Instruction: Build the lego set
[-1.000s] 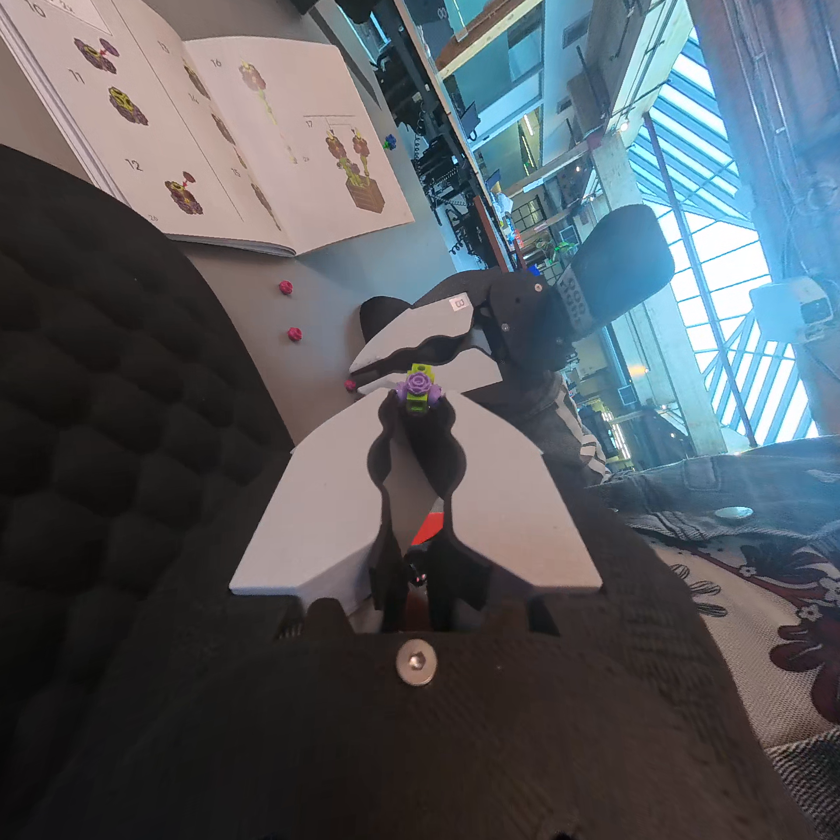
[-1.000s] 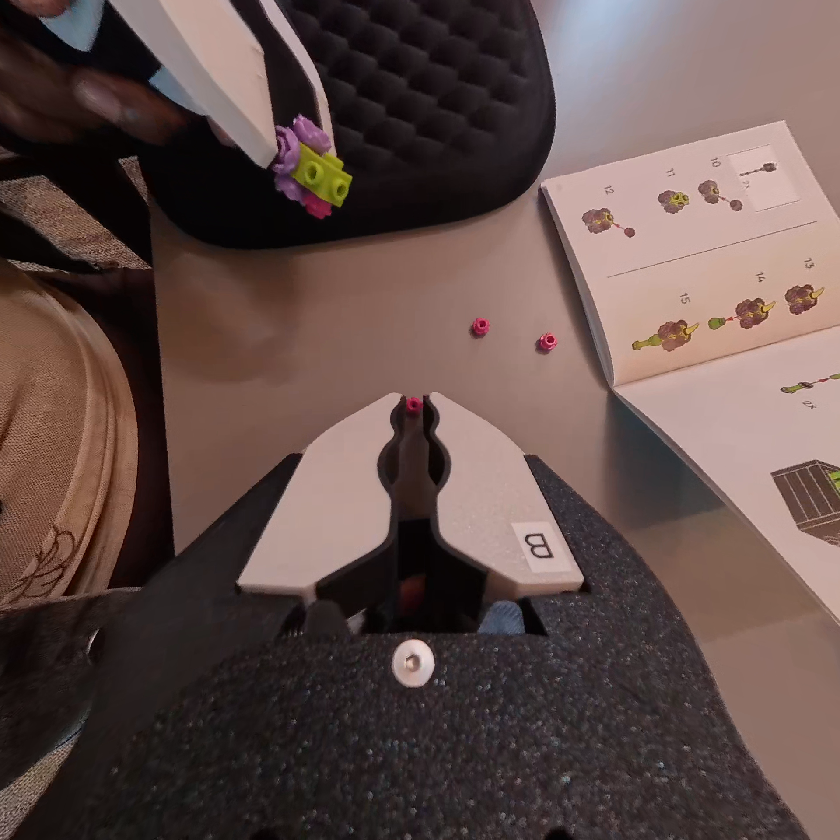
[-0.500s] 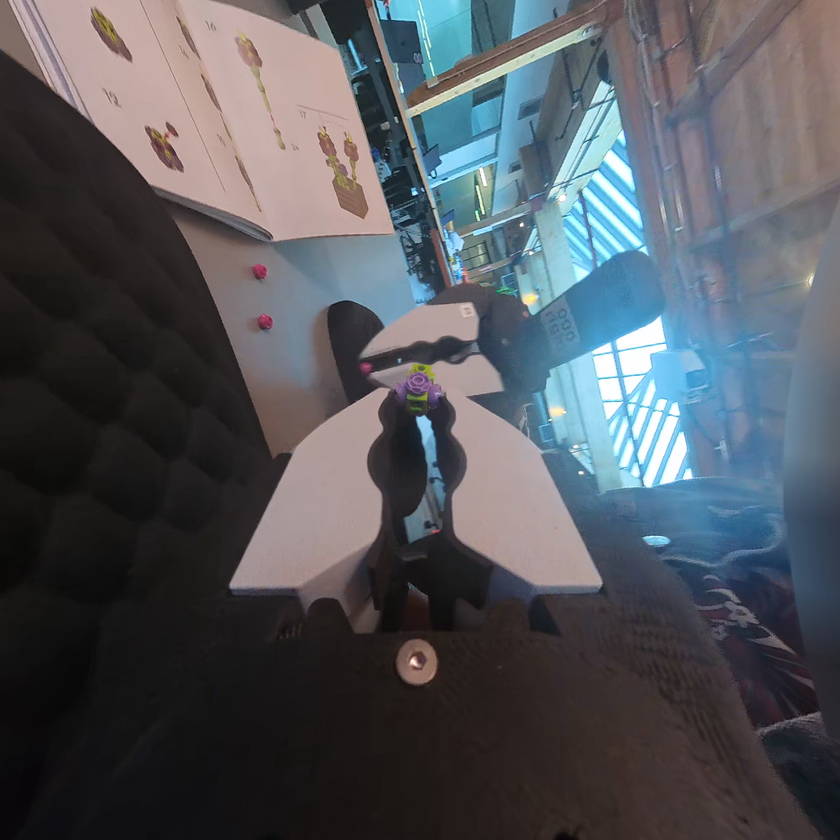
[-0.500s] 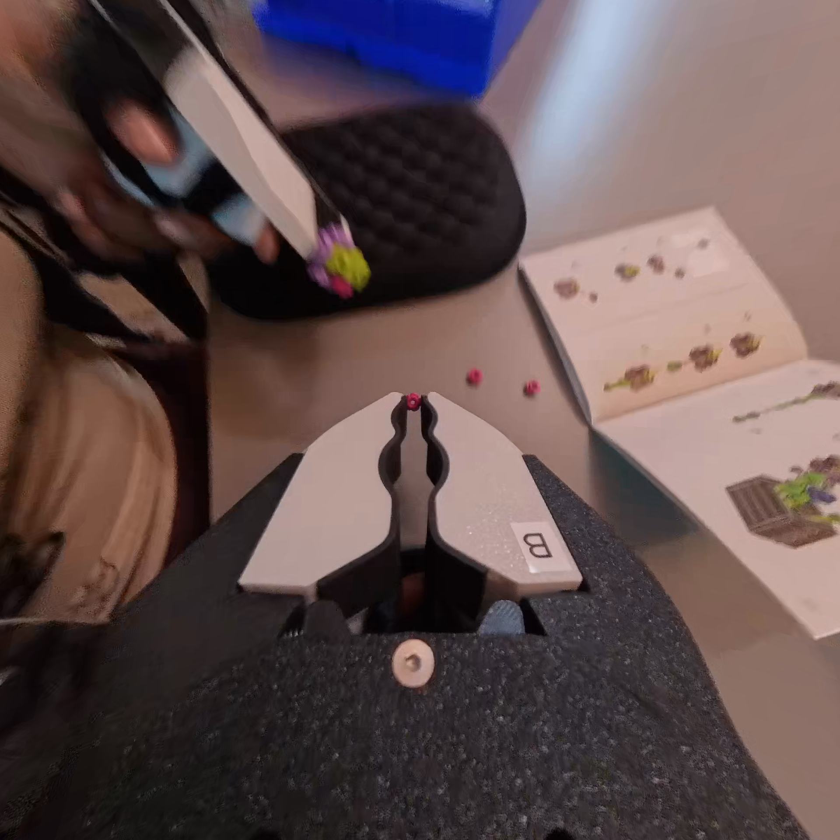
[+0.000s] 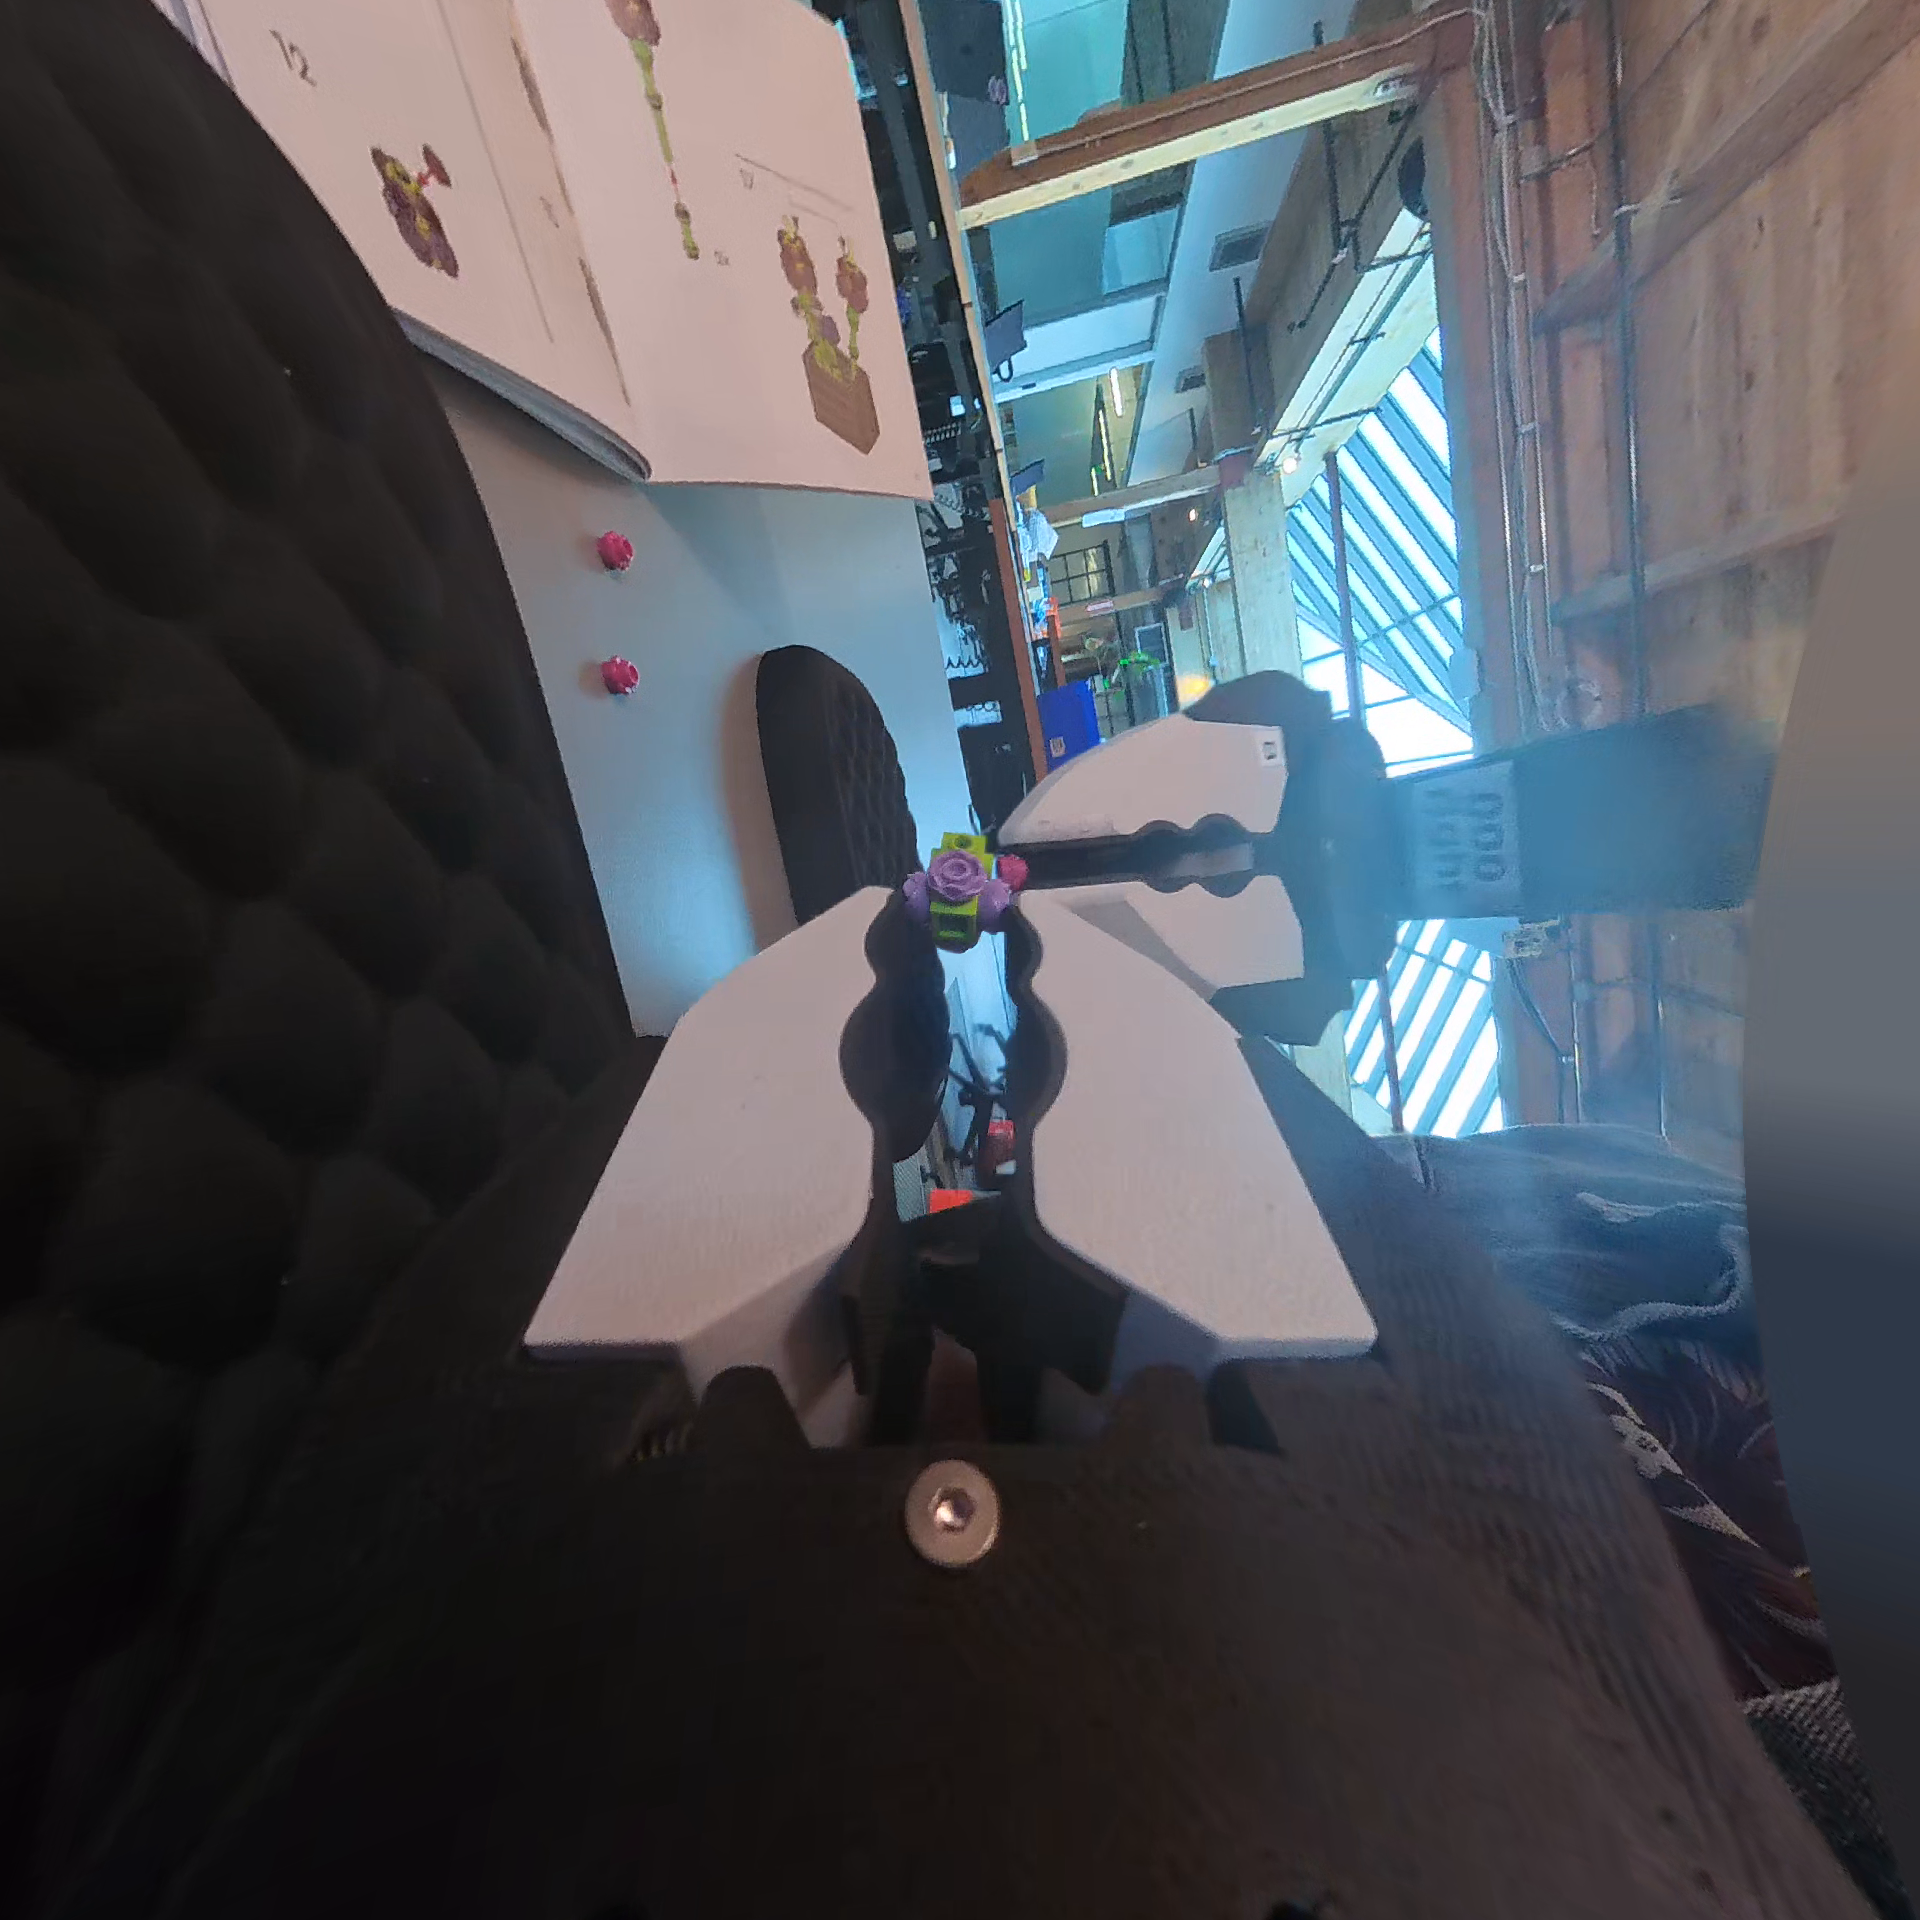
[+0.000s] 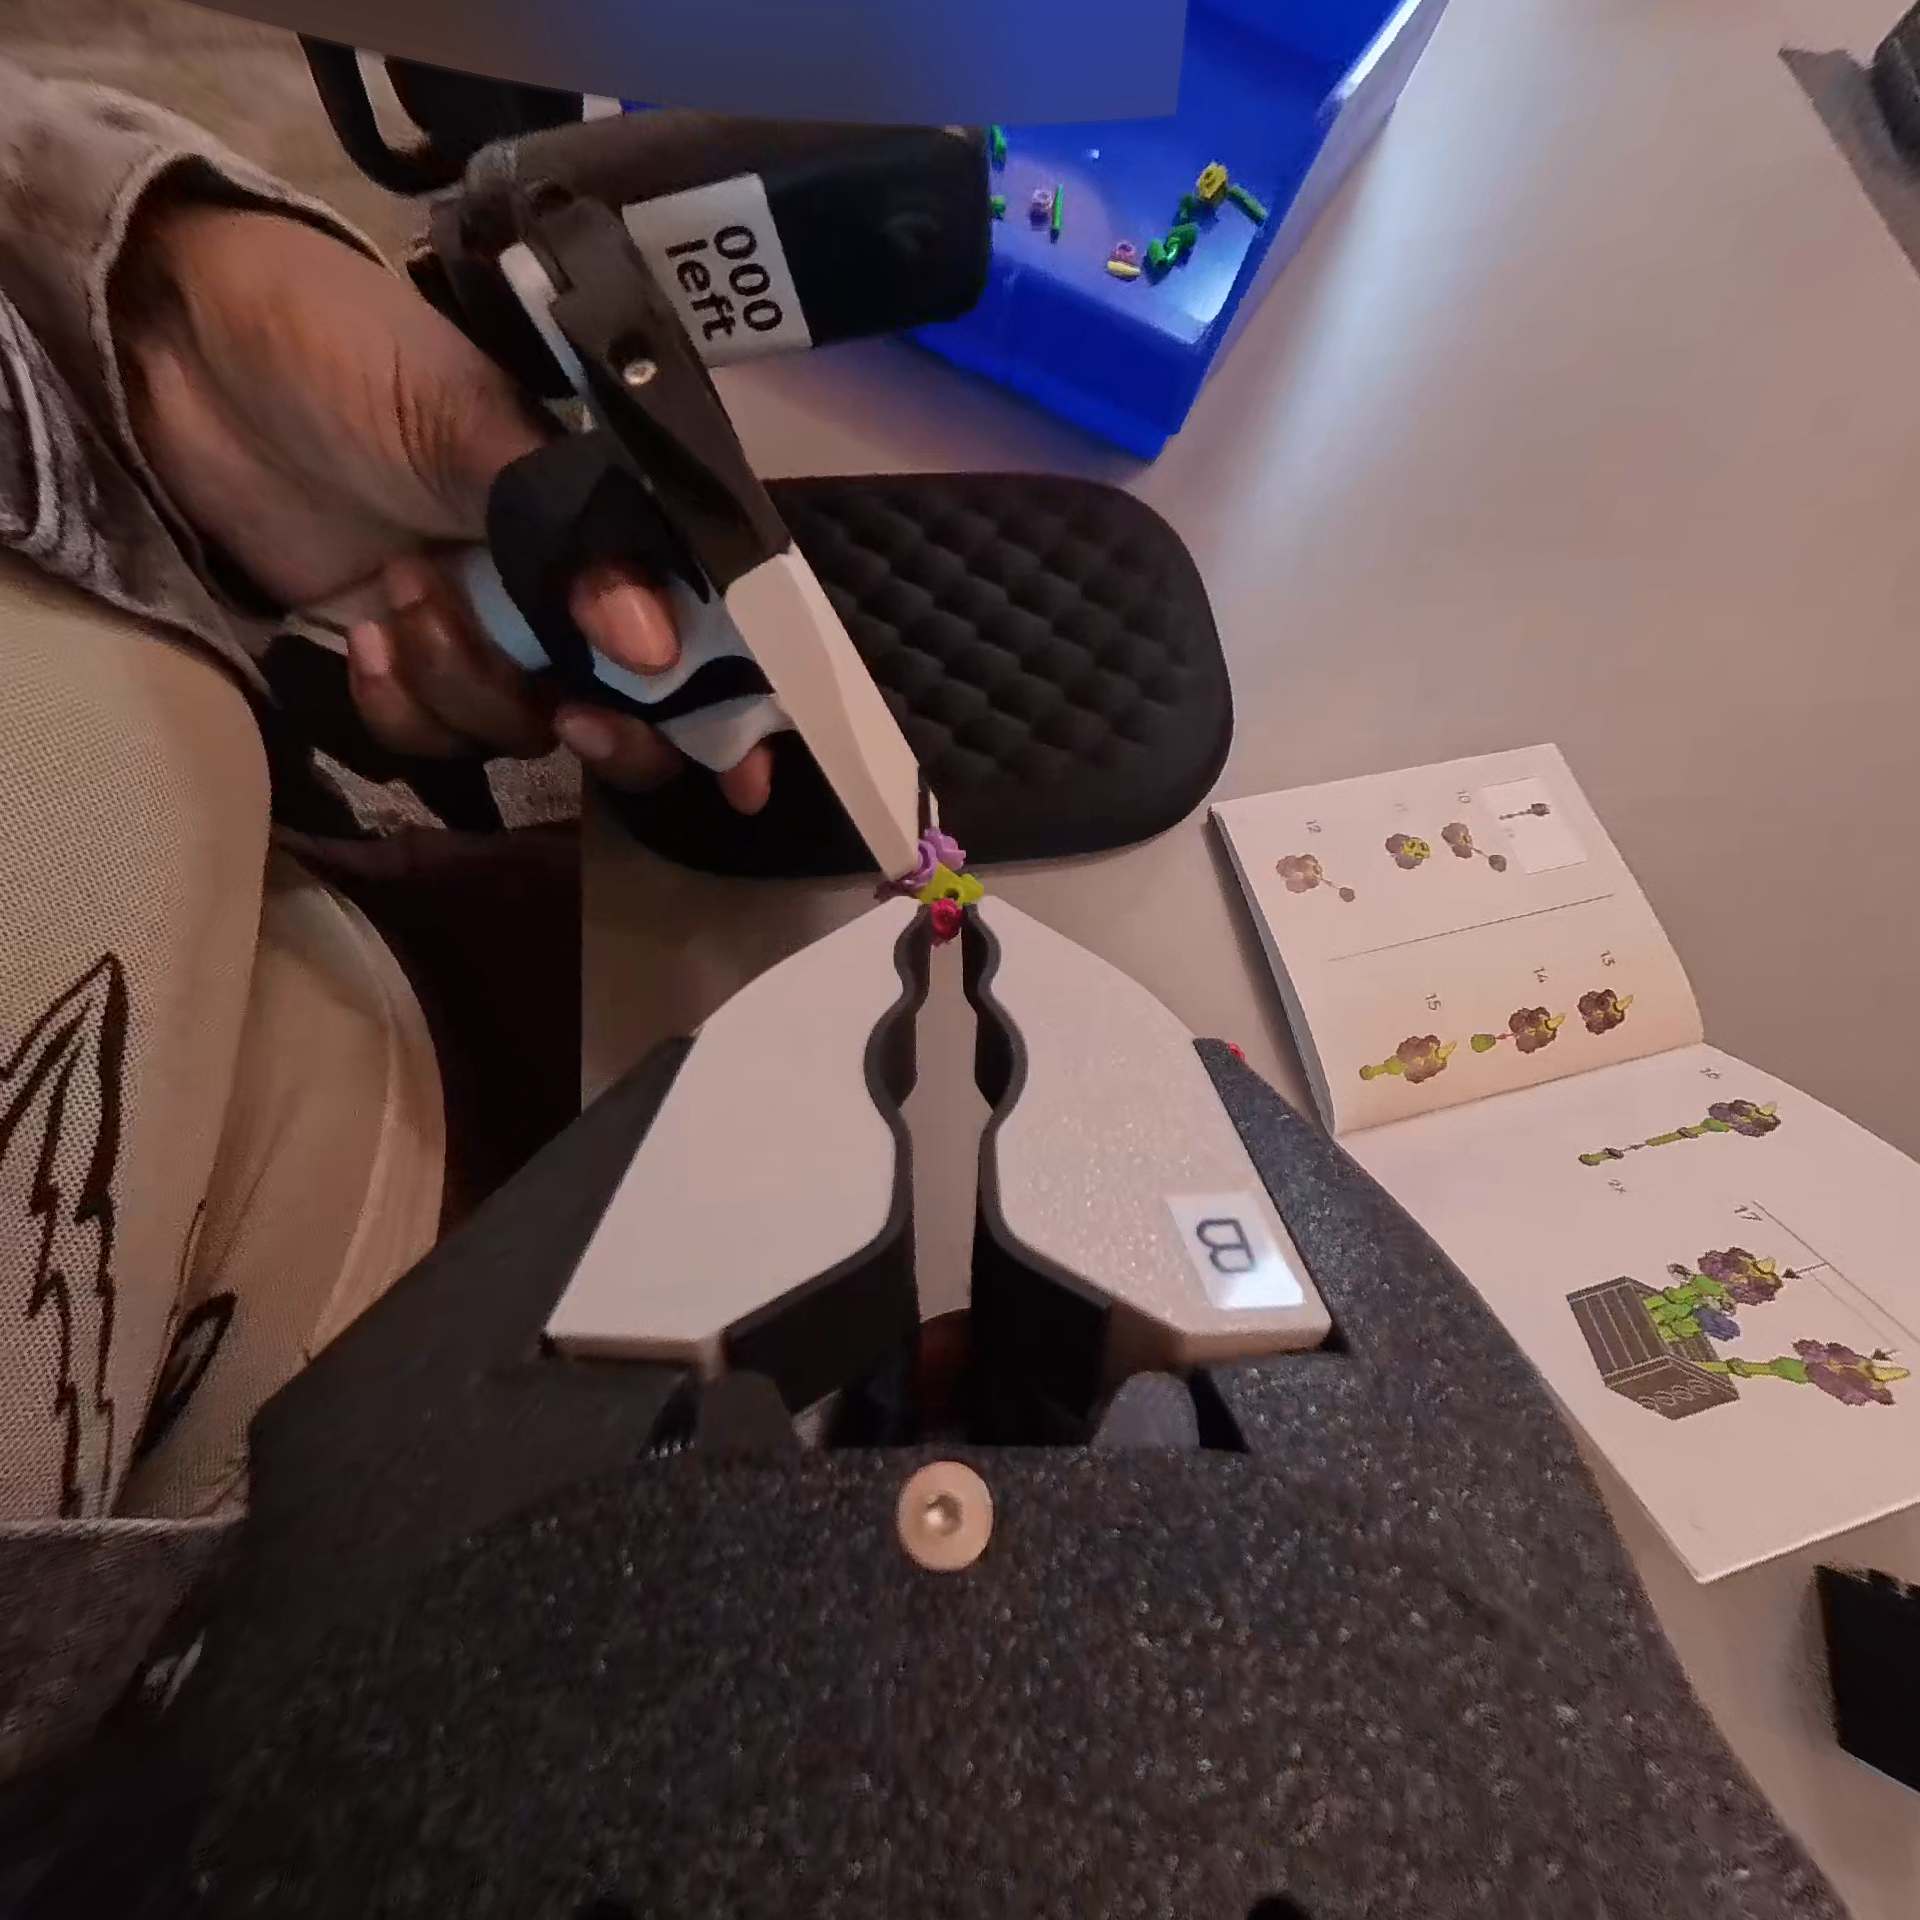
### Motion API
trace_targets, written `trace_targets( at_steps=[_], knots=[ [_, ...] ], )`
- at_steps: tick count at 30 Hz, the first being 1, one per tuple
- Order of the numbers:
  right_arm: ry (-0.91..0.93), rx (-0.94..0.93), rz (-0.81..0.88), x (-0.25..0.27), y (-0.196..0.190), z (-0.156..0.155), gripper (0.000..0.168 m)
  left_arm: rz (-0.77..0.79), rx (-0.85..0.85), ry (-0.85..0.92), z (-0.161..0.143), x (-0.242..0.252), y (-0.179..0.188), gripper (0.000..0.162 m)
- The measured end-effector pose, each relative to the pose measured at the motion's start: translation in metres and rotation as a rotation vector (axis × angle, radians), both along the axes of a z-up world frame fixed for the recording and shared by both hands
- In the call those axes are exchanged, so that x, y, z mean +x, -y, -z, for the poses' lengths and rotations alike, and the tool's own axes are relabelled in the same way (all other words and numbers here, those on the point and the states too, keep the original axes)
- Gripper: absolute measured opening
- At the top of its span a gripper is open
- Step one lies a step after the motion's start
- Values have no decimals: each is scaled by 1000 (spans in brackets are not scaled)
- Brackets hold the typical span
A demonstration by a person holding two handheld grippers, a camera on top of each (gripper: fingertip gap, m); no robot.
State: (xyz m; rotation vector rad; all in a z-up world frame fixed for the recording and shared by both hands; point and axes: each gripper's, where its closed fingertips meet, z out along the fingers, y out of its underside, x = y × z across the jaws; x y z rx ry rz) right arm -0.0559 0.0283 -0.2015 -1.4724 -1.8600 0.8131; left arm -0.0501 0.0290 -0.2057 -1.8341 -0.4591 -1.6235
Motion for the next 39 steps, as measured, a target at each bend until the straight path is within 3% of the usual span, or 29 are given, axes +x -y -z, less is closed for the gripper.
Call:
trace_targets(
  at_steps=[39],
  knots=[
    [166, 92, -61, -1, 2, 6, 5, 49, -37, 11, 4, 3, 1, 17]
  ],
)
